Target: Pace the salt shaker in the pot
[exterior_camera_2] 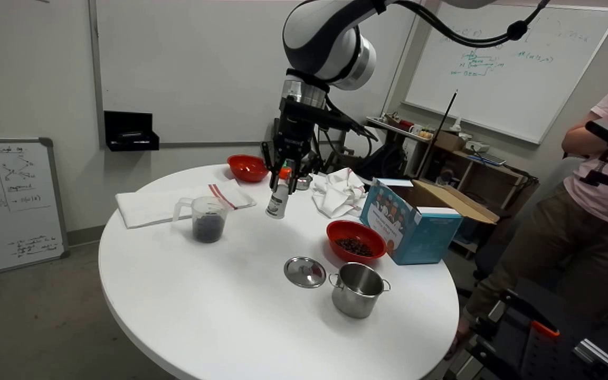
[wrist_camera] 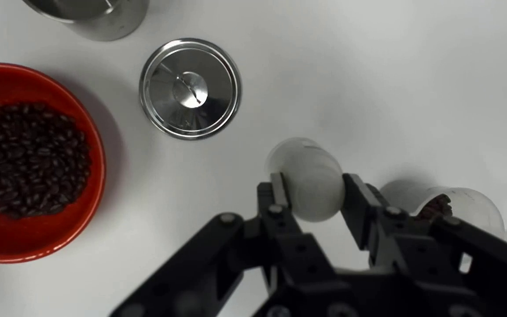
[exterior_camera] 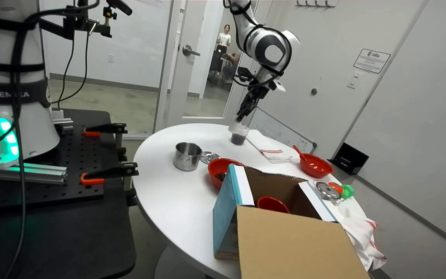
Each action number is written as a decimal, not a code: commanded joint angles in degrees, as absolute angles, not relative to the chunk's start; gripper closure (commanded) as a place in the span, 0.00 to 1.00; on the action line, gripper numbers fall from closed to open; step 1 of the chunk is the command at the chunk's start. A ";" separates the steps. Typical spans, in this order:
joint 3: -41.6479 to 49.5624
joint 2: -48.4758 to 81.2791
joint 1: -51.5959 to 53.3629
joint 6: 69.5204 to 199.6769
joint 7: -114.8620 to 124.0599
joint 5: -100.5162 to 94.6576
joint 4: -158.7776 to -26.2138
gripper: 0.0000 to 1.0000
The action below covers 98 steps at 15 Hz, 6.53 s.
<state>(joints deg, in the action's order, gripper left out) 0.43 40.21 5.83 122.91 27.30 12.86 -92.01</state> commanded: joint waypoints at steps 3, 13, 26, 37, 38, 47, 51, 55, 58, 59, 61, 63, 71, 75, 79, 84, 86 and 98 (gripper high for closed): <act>-0.10 34.16 2.46 128.72 26.13 19.07 -100.66 0.90; 0.14 25.96 0.27 127.57 25.20 21.45 -113.85 0.90; 2.11 16.07 0.42 126.76 26.37 19.69 -126.54 0.65; 1.40 20.93 1.92 126.20 26.78 19.16 -127.06 0.90; 1.51 21.61 1.85 126.03 26.66 19.30 -127.21 0.90; 1.98 27.96 1.12 128.37 25.90 20.67 -124.96 0.90; 1.94 29.93 1.43 133.27 26.17 20.78 -124.11 0.90; 2.16 32.11 1.49 134.82 27.03 20.52 -122.68 0.90; 2.33 34.22 1.21 133.82 27.39 20.57 -120.85 0.90; 2.36 34.72 1.17 133.67 27.47 20.59 -120.43 0.90; 2.15 36.21 0.82 133.63 27.01 20.93 -119.08 0.90; 1.99 37.80 0.58 132.89 26.73 21.06 -117.25 0.90; 1.72 40.11 0.68 132.53 26.35 20.87 -114.90 0.13; 1.33 39.20 0.73 133.30 25.56 20.98 -115.84 0.06; 0.53 36.88 0.65 134.17 23.78 21.19 -118.21 0.06; -0.23 30.68 0.72 134.08 22.08 21.37 -122.66 0.06; -0.11 28.75 0.84 133.50 22.49 21.21 -123.61 0.06; 0.76 30.82 1.99 127.04 25.46 18.85 -118.76 0.06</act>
